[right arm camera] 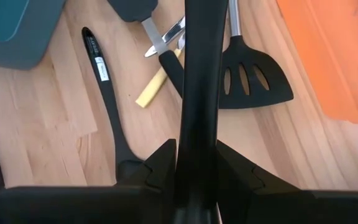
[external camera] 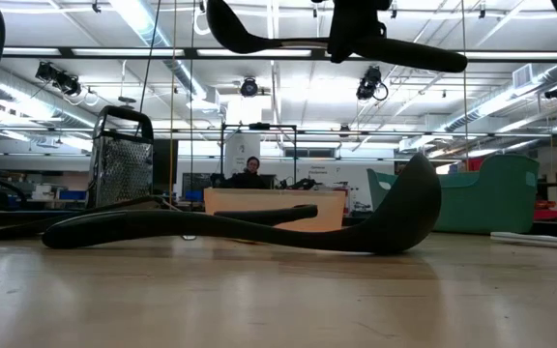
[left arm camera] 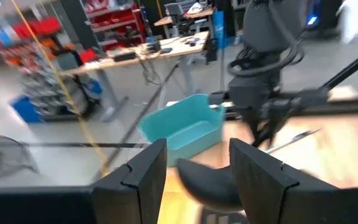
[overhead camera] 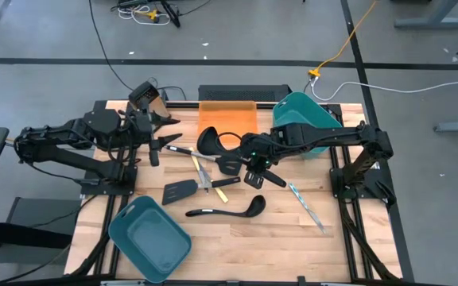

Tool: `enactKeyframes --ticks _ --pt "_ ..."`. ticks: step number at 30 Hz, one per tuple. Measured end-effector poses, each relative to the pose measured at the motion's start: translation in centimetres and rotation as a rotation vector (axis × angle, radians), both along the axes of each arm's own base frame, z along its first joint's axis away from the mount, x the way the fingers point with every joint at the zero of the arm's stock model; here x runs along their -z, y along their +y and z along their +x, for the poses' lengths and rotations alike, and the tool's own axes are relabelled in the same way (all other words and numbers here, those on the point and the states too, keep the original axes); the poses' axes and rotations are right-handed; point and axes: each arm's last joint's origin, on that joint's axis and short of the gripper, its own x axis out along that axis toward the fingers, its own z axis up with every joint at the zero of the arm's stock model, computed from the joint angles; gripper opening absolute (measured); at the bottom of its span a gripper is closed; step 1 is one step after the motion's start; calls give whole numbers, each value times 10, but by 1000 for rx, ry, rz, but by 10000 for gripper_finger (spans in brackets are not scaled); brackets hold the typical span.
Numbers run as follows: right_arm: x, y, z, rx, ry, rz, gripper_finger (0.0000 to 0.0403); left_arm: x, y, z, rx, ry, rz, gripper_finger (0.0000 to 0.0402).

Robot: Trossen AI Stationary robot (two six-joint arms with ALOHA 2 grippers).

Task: Pick & Place Kitchen Items
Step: Put the right black ladle into the blue bin

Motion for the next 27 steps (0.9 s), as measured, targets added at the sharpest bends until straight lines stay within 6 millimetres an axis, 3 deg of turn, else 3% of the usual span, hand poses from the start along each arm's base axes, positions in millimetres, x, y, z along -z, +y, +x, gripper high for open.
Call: enactKeyframes --ticks 6,27 --pt "0 0 0 -2 -1 0 88 0 0 0 12 38 112 181" --pt "-1 0 1 18 -13 10 88 0 -1 0 22 5 11 181"
